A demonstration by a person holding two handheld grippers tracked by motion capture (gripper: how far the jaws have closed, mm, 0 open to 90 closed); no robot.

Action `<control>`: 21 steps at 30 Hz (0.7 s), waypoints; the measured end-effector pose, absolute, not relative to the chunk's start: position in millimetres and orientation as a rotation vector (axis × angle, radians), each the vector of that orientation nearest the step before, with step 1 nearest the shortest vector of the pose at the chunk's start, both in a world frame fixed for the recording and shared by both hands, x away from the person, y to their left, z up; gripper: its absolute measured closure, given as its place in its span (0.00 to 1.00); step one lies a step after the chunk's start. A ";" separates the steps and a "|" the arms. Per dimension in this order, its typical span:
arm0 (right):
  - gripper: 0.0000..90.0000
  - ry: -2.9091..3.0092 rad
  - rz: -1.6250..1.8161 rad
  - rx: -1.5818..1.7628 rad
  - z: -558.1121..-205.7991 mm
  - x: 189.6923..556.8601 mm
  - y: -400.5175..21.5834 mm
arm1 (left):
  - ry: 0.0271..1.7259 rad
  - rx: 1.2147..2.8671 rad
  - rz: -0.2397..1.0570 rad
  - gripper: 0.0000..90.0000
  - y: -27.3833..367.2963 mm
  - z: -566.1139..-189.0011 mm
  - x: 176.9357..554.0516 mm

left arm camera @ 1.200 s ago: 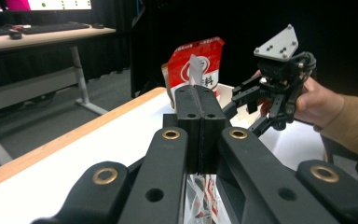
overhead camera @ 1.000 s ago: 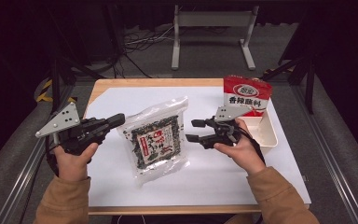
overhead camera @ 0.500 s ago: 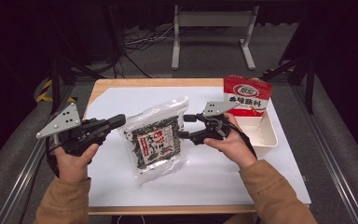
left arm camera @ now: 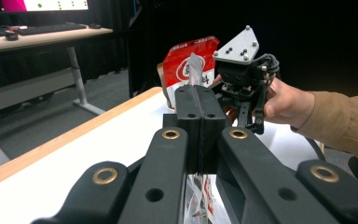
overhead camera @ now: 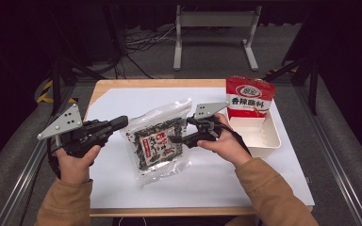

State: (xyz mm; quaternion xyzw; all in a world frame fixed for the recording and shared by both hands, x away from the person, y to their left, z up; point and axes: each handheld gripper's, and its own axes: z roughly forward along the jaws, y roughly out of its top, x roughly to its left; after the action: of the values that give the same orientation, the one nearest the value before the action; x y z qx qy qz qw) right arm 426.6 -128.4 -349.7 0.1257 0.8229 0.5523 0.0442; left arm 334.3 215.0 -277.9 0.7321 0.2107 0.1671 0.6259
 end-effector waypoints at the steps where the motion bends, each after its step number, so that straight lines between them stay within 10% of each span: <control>1: 0.42 2.519 1.692 0.377 -350.1 426.7 -127.3 | 0.483 1.679 0.383 1.00 215.0 -277.9 334.2; 21: 0.79 2.604 1.716 0.209 -346.1 422.8 -135.4 | 0.504 1.680 0.370 1.00 216.6 -281.0 337.8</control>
State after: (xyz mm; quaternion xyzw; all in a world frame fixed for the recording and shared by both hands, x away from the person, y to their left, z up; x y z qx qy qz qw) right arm 422.8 -135.4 -346.1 0.0669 0.8330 0.5491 0.0081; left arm 337.8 216.6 -281.0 0.7321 0.2194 0.1611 0.6244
